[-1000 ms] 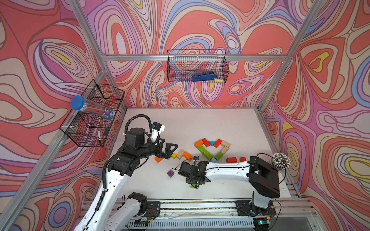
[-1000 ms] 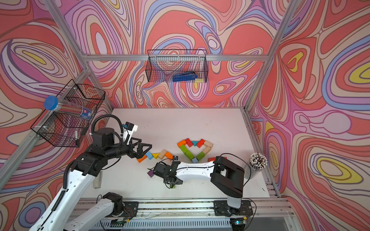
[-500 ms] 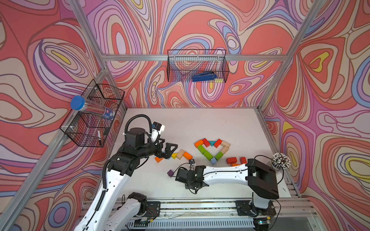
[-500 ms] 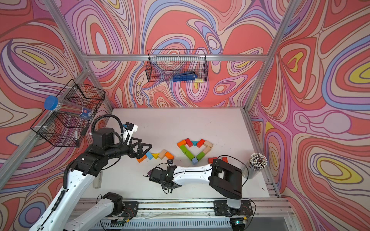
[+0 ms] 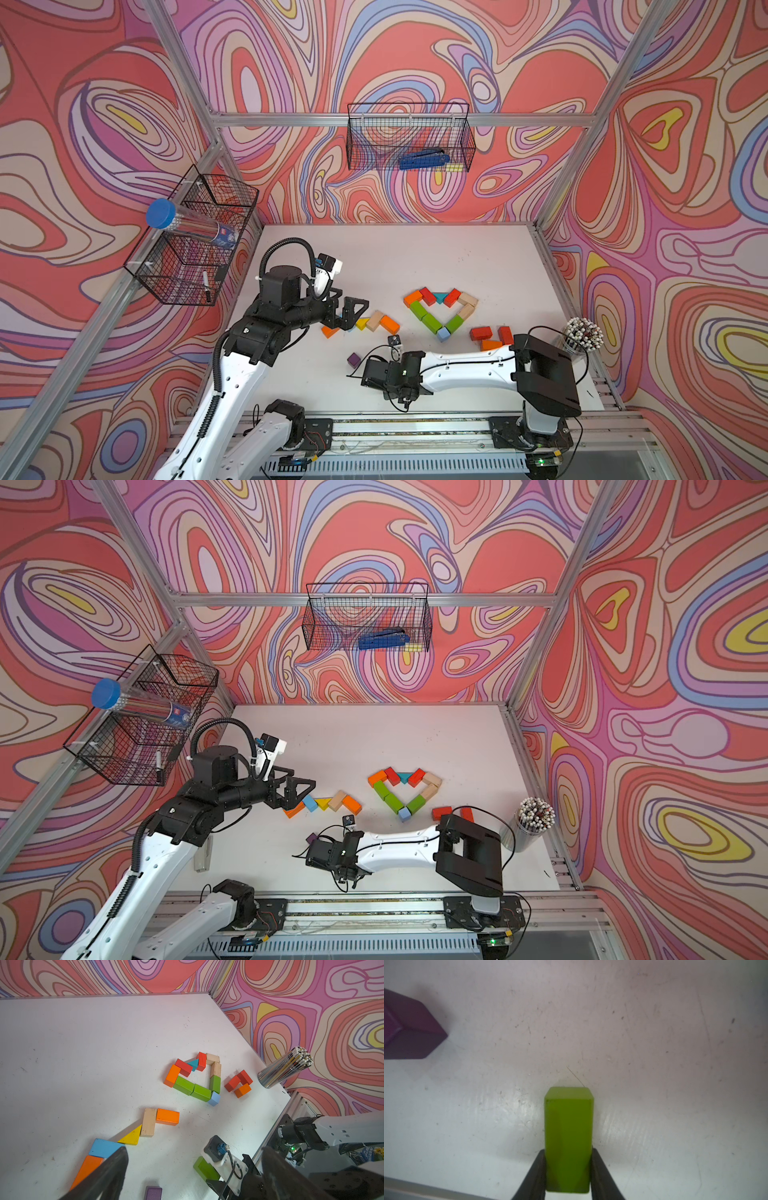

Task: Assemble a heart with building blocks
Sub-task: Pick up the building block from the center of the board, then assemble the building block at the center of the board.

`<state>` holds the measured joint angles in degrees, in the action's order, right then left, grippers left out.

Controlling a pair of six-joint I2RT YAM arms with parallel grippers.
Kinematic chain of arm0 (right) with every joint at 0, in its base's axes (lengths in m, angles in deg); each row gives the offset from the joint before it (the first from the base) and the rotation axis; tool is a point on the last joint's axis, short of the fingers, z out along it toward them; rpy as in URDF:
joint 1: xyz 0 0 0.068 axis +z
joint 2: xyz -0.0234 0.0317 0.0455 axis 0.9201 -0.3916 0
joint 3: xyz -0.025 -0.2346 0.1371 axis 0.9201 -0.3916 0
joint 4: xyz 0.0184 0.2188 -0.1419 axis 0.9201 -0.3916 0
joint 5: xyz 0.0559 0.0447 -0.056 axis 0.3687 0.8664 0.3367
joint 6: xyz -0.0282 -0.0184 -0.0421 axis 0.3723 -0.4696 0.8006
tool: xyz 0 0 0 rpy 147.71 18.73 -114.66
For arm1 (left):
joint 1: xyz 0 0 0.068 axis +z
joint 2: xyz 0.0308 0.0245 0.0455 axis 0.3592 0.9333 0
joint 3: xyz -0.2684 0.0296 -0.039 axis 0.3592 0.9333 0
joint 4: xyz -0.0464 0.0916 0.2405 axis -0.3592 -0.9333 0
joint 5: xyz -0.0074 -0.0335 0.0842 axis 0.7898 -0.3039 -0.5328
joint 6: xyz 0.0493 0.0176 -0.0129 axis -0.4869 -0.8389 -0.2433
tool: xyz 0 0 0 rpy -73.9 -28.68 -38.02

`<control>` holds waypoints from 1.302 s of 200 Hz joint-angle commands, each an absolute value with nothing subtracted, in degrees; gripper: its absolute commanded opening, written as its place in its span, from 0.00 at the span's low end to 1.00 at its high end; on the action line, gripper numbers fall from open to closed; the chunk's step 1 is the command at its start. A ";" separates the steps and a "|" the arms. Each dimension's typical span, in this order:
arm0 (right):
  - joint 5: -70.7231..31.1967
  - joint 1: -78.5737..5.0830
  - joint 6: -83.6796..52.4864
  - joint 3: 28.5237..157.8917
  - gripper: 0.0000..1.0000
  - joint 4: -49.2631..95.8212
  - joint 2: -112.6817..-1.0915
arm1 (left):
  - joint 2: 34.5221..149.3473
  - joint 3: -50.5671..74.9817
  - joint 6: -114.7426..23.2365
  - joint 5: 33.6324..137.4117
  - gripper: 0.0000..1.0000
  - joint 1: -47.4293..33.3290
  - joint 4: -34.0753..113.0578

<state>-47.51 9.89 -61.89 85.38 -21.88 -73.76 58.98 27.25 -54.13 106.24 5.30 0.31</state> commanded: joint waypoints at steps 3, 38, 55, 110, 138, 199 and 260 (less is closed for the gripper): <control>-49.68 9.80 -57.02 85.10 0.22 -20.81 -72.77 | 58.85 27.57 -53.88 106.49 1.00 5.52 1.60; -49.27 9.42 -46.45 88.97 0.21 -21.10 -73.07 | 59.30 27.15 -53.42 102.79 1.00 5.49 0.50; -47.98 8.58 -42.63 90.90 0.21 -20.92 -73.71 | 58.50 27.12 -53.04 98.82 1.00 5.53 0.33; -42.52 4.67 -32.20 100.46 0.21 -20.92 -79.31 | 54.91 28.10 -52.87 92.20 1.00 5.56 0.87; -39.90 2.59 -28.14 106.48 0.22 -21.72 -83.66 | 54.23 28.10 -52.78 88.96 1.00 5.49 0.86; -37.31 0.51 -23.76 116.19 0.22 -23.03 -90.35 | 51.23 28.84 -52.03 79.83 1.00 5.49 1.49; -36.76 -0.42 -23.14 122.21 0.22 -23.86 -94.93 | 50.69 29.14 -52.07 79.44 1.00 5.58 1.64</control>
<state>-37.02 0.10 -24.15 119.59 -22.73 -92.44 50.96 28.47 -52.41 80.25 5.30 0.31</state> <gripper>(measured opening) 0.323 0.997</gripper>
